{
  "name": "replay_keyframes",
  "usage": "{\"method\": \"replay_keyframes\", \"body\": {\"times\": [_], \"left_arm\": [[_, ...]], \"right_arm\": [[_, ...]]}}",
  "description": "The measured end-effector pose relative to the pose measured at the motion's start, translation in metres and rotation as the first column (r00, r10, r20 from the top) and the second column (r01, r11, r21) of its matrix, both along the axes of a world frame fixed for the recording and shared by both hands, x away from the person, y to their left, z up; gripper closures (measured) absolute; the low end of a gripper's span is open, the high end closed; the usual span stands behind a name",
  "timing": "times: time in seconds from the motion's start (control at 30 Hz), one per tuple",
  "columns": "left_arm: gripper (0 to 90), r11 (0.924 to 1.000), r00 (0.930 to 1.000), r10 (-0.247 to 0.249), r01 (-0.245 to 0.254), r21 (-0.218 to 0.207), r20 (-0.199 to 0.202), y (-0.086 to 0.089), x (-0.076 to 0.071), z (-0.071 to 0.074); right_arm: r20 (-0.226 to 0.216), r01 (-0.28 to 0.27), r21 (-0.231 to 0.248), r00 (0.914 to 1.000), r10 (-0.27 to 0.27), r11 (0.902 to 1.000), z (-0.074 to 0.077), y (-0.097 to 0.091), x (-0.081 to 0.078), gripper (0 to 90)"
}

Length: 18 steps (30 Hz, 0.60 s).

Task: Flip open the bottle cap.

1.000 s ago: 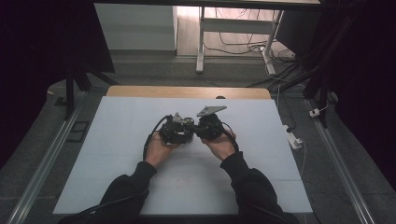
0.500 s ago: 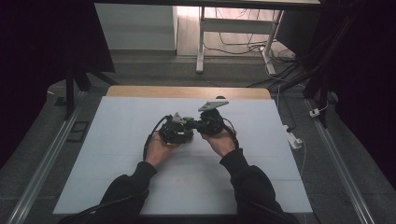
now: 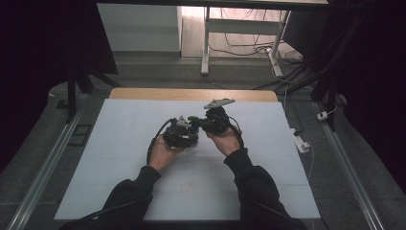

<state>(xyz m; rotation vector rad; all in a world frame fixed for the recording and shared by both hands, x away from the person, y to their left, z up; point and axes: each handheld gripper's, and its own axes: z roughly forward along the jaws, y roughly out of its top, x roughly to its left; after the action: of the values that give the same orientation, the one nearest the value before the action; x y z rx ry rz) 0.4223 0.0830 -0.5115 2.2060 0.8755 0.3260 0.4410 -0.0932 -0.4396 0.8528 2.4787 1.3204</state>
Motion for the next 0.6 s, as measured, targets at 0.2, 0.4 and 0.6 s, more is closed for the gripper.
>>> {"method": "replay_keyframes", "body": {"times": [0.2,0.4,0.6], "left_arm": [[53.7,1.0000,1.0000,0.001,-0.001,-0.002,0.003,0.000,0.000,0.000],[53.6,1.0000,1.0000,0.001,-0.001,-0.006,0.004,0.000,-0.001,-0.001],[53.1,1.0000,1.0000,-0.007,0.007,-0.001,0.005,0.000,0.001,0.000]], "right_arm": [[0.008,0.033,0.002,0.9994,-0.033,0.9995,0.000,-0.001,0.007,89.9],[0.001,0.037,-0.002,0.9993,-0.037,0.9993,-0.003,-0.003,0.010,89.8],[0.010,0.020,0.007,0.9997,-0.020,0.9998,0.001,-0.001,0.004,89.4]]}}
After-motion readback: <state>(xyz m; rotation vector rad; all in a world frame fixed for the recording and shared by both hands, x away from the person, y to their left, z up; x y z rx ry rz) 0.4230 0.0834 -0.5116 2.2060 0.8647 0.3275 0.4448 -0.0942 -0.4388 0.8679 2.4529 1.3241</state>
